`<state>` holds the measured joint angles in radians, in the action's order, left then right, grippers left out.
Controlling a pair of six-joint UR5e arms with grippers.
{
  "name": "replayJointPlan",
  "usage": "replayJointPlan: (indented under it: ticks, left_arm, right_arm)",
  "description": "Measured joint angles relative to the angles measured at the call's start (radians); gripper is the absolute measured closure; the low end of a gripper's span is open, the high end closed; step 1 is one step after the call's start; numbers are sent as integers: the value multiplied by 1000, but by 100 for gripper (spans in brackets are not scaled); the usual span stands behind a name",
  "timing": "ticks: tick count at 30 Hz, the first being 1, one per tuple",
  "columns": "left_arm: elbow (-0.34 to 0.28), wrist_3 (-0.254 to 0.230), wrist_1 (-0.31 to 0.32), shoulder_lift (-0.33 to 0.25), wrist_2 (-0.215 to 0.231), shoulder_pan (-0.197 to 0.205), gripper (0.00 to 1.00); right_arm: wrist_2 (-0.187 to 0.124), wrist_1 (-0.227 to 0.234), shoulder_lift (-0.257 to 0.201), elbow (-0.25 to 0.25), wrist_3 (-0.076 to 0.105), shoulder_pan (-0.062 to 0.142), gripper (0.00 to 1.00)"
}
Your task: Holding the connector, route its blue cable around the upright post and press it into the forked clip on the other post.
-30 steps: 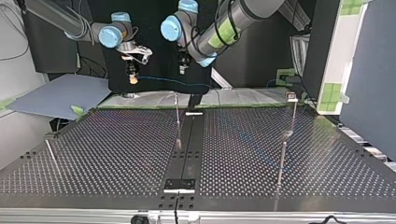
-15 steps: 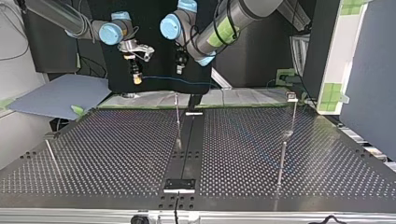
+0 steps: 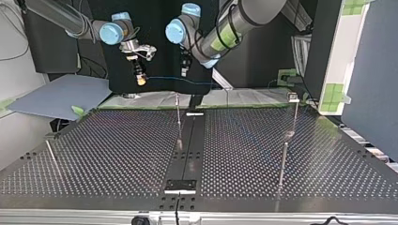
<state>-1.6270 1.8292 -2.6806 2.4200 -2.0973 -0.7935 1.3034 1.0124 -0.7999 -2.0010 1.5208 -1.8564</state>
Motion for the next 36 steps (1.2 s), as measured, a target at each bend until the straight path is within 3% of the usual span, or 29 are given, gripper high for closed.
replayJointPlan:
  ticks: [9, 19, 26, 36]
  left_arm:
    - [5, 27, 47, 3, 54, 54, 0]
    - [55, 80, 58, 81, 120, 86, 0]
    - [103, 101, 79, 130, 125, 99, 0]
    - [117, 102, 95, 137, 104, 107, 0]
  right_arm:
    - [-8, 9, 0, 0, 10, 0, 100]
    - [-9, 9, 0, 0, 12, 4, 100]
    - [-9, 11, 0, 0, 13, 7, 100]
    - [-10, 20, 0, 1, 19, 9, 100]
